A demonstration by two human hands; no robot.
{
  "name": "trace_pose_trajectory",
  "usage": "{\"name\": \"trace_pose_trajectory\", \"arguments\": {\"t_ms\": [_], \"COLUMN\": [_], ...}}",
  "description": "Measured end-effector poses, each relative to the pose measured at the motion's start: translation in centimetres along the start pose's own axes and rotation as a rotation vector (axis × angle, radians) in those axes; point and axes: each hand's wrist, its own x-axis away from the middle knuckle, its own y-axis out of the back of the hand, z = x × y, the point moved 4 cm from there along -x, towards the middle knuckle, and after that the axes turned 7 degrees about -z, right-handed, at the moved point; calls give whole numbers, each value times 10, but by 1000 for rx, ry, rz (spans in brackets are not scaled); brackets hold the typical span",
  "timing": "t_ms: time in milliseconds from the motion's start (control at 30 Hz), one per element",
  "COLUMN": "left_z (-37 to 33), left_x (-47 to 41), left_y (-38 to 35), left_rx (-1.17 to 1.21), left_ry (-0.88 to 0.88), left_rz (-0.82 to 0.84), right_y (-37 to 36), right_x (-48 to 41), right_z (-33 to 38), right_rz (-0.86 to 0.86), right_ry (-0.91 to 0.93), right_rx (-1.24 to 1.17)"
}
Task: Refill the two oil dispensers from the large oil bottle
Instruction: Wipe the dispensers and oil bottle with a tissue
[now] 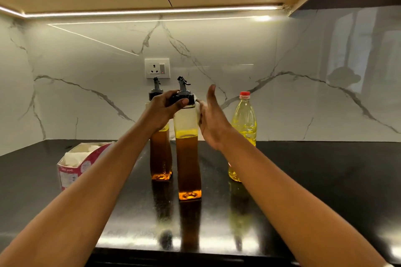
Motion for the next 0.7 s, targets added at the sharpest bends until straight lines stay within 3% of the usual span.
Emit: {"name": "trace_pose_trajectory", "arguments": {"t_ms": [67, 300, 367, 433, 600, 700], "left_z": [1, 4, 4, -2, -26, -28], "left_x": [-1, -5, -4, -6, -13, -14], "left_y": [1, -3, 0, 1, -7, -7], "left_rx": [-1, 65, 81, -59, -535, -483], "left_ry": [14, 102, 143, 118, 10, 5], "left_rz": [8, 115, 162, 174, -121, -138], "right_y": [5, 49, 52, 49, 48, 48], "right_x": [11, 59, 58, 57, 58, 56], "right_z": [-19, -158, -162, -159, -156, -147], "right_rz": [17, 8, -42, -61, -247, -320], "right_ry": [3, -473, -467, -430, -405, -349], "right_rx": [49, 139, 148, 173, 283, 262]}}
